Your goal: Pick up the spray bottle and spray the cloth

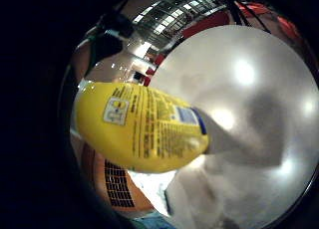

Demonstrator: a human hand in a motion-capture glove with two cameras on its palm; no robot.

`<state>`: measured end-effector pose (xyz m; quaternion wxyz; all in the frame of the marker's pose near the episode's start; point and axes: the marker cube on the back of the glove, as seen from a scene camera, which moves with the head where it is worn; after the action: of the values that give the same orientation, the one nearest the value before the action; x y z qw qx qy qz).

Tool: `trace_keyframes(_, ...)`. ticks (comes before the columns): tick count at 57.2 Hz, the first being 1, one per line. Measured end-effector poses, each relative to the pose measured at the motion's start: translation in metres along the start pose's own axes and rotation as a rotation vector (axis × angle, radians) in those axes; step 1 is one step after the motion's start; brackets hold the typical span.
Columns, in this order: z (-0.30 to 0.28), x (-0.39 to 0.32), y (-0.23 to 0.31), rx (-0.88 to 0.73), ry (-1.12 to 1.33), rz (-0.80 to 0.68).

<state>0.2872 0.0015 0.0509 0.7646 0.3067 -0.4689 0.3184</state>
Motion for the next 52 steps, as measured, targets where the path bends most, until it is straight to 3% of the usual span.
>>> trace_keyframes(12,0.023,-0.007,-0.014,0.119,-0.044,0.040)
trace_keyframes(23,0.044,-0.016,-0.034,0.105,-0.014,0.049)
trace_keyframes(33,0.076,-0.036,-0.040,-0.092,0.147,0.027)
trace_keyframes(52,0.135,-0.104,-0.021,-0.532,0.814,-0.203)
